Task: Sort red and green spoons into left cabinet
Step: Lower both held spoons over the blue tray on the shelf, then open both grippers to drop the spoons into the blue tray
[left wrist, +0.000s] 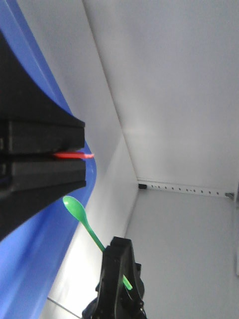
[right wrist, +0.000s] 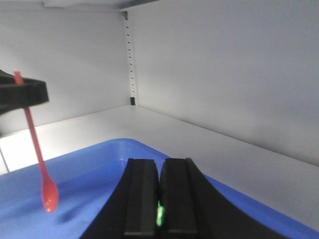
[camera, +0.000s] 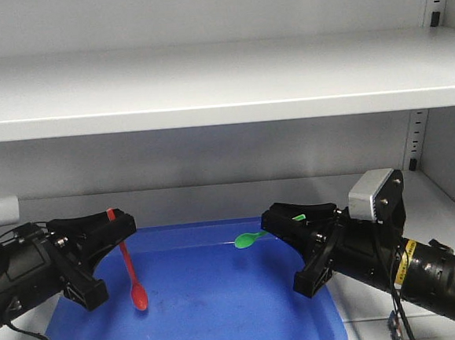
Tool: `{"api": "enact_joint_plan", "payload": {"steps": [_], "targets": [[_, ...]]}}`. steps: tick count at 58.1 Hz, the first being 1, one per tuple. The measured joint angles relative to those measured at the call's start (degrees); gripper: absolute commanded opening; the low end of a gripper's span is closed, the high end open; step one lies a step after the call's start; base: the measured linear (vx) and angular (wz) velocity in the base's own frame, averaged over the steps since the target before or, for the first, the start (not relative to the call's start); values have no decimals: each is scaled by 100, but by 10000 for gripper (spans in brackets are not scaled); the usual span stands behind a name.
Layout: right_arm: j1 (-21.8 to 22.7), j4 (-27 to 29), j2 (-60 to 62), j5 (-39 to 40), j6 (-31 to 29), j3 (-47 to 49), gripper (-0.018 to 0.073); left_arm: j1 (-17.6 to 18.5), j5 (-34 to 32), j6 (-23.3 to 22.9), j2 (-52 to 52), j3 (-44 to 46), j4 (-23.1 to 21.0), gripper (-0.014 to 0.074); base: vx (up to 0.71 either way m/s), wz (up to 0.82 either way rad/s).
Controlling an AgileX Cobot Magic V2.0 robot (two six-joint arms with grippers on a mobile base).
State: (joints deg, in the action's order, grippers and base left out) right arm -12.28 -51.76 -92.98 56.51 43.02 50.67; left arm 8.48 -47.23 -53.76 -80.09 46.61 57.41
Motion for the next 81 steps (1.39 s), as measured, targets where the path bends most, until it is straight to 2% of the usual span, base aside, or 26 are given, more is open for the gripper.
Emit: {"api": "enact_joint_plan", "payload": {"steps": [15,20,26,32,38,45,52,55,59,66,71,77,81], "targets": [[0,-48,-7,146,0,0,542,0,5,0,-1,5,1,461,0,0],[0,-48,-7,148,0,0,613,0,5,0,-1,5,1,518,0,0],[0,-62,83,90,0,0,622,0,25,0,34,26,6,526,0,0],[0,-67,361,-251,0,0,605,0,161,6,264,46,6,516,0,0],[0,-112,707,-968,-58,0,585,0,604,17,640,51,91,514,0,0],[0,-132,1094,-1816,-86,0,563,0,1272,-5,1103,51,468,514,0,0],[0,-132,1428,-2302,-80,0,501,0,1520,-208,1562,51,746,486,0,0],[0,-132,1577,-2497,2,0,463,0,1583,-437,1739,51,853,451,0,0],[0,-153,1769,-2762,233,0,365,0,1654,-838,1933,51,1064,370,0,0],[0,-350,2107,-3395,857,0,155,0,1758,-1641,2206,-37,1641,146,0,0],[0,-694,2340,-3807,1431,0,-11,0,1764,-2124,2394,-197,2247,-10,0,0],[0,-1425,2634,-3989,2215,-66,-11,0,1759,-2602,2630,-445,2858,-4,0,0],[0,-2004,2840,-3917,2727,-202,-5,0,1765,-2850,2809,-628,3091,-3,0,0]]}}
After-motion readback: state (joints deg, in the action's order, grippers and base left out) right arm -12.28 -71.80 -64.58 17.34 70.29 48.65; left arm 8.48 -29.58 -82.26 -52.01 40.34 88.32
